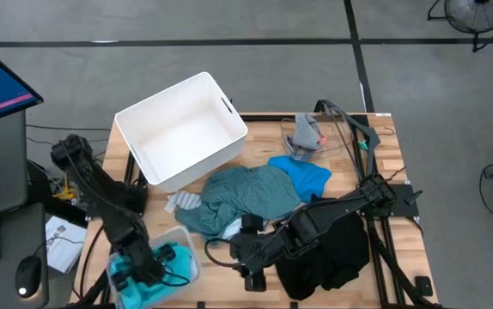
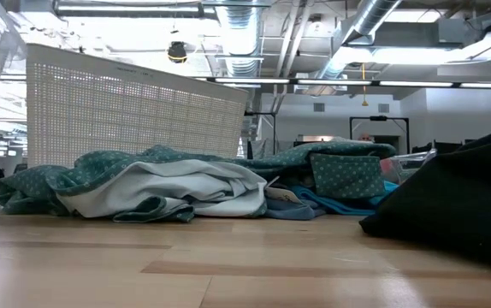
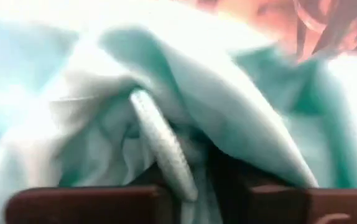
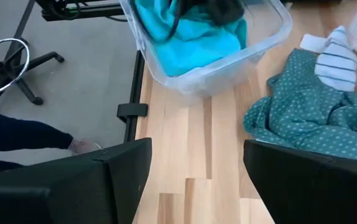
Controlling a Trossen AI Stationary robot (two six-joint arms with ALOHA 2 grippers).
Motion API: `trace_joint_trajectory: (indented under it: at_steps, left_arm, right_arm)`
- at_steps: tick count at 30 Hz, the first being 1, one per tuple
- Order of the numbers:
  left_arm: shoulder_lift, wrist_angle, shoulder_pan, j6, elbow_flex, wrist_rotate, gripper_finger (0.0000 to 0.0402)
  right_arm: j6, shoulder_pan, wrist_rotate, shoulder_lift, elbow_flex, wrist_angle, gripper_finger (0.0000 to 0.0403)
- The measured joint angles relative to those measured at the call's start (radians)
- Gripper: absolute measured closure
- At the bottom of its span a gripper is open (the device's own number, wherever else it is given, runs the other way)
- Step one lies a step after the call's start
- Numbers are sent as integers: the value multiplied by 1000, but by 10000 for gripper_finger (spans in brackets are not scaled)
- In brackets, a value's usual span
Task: Pick & Place Cloths
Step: Put the light blue shorts into the bottom transparent bin
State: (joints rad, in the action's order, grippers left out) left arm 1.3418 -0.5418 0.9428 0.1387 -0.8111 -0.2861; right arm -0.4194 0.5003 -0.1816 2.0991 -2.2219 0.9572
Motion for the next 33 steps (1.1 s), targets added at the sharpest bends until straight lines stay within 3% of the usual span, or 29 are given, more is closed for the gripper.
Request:
trace_joint_trajectory:
  at_steps: [6,14,21,29,33]
  left_arm:
    - [-121,4,3,102,0,35,246]
    - [-164,141,-2,62,0,106,154]
    - [-225,142,-2,49,0,358,146]
    - [-318,152,-1,112,-1,405,151]
    - [-391,327,-26,120,-1,526,152]
  right_arm:
    - [4,-4,9,0,0,7,154]
    - [24,-18,54,-6,0,30,154]
    - [-42,-39,42,-8,-1,129,154]
    - [-80,-104,22,-8,-1,158,154]
    - [-99,-147,21,-8,-1,187,154]
